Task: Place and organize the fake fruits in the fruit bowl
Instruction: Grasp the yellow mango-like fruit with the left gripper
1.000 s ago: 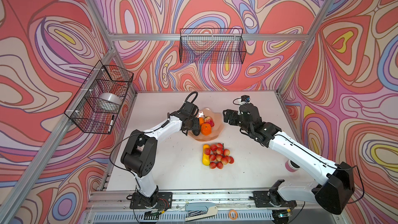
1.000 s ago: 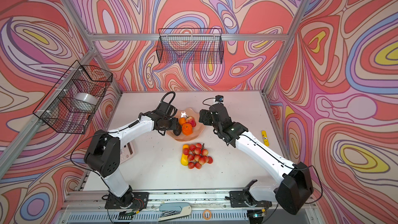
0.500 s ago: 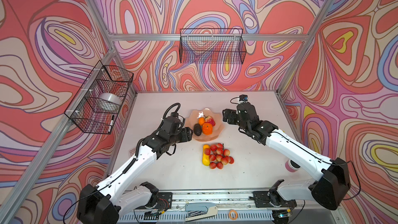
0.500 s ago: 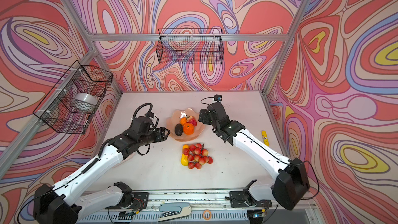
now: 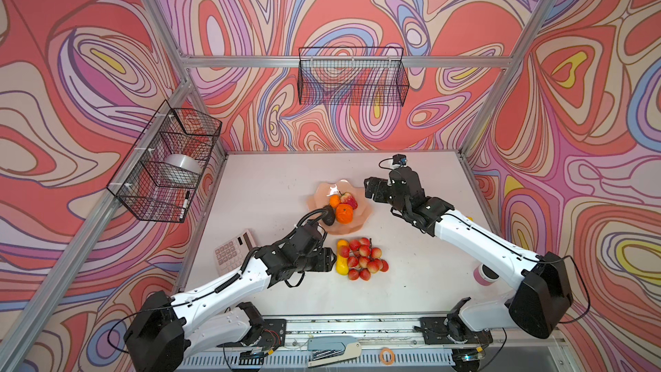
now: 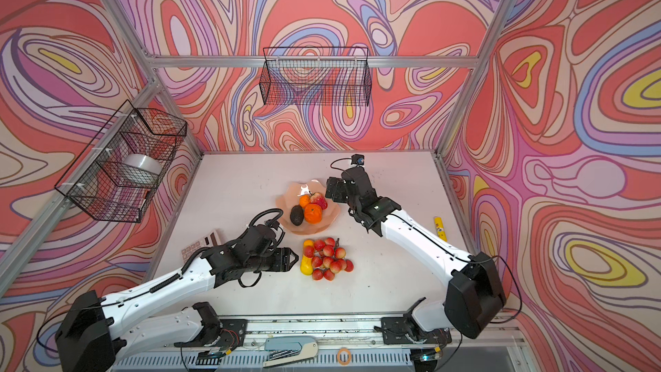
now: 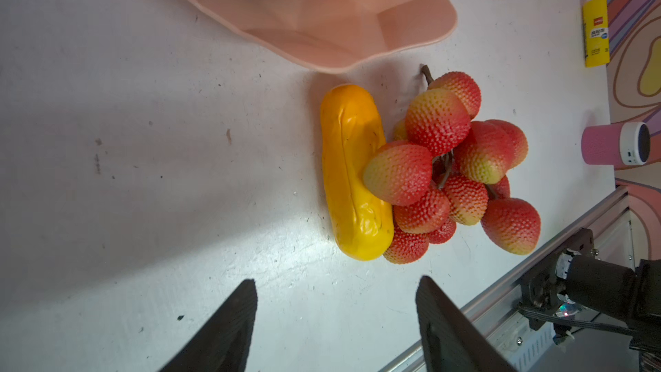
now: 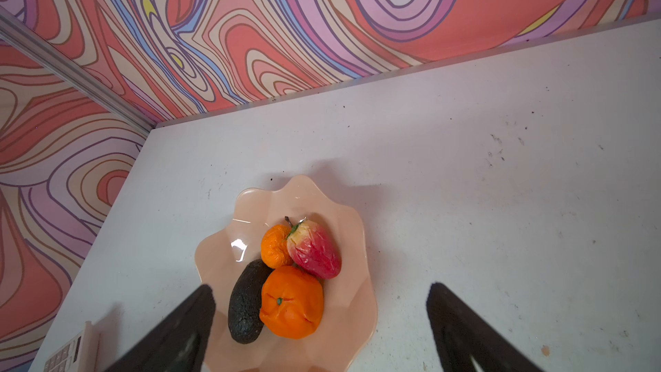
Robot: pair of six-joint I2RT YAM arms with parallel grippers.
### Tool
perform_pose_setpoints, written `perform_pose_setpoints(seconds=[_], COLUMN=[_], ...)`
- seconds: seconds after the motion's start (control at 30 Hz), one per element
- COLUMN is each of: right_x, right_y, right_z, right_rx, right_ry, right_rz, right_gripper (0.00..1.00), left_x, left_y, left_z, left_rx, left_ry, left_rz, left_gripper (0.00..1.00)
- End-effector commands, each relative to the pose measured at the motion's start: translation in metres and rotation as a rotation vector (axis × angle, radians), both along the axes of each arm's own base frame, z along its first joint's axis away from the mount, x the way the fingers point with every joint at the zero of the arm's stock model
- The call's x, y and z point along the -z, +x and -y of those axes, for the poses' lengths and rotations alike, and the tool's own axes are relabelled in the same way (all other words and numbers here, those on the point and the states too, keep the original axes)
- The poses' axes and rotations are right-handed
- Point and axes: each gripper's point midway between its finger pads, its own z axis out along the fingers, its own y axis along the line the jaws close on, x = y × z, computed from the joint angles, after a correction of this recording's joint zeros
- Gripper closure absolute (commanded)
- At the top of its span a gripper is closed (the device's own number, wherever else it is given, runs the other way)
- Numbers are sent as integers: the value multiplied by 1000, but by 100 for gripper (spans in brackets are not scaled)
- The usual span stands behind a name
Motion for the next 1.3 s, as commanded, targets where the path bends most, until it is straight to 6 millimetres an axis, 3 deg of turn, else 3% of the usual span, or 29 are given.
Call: perform_pose_setpoints(seconds=[0.0,0.2,0.47,0.73,1.07,1.27], right_x=[0,2,7,10,12,15], right_y=[1,-4,-4,-5,-4,-1], right_z=[4,16,23,28,28,24], right_rx=[10,38,47,56,62,54], right_ry=[13,-6,-15,-20,-3,13], right_rz=[5,8,3,0,-3,-11], right_gripper=[3,3,3,3,3,3], left_x=[6,17,34,47,45,35], left_y=[6,13,18,19,7,-3], left_z=[15,37,53,58,30,3], left_rx=[10,58,88,91,73,42], left_ry=[-25,-26,-3,13,96,143], left_rz=[-15,-43,-83,-124,-116,-86], left_gripper=[30,30,37,59,84,85])
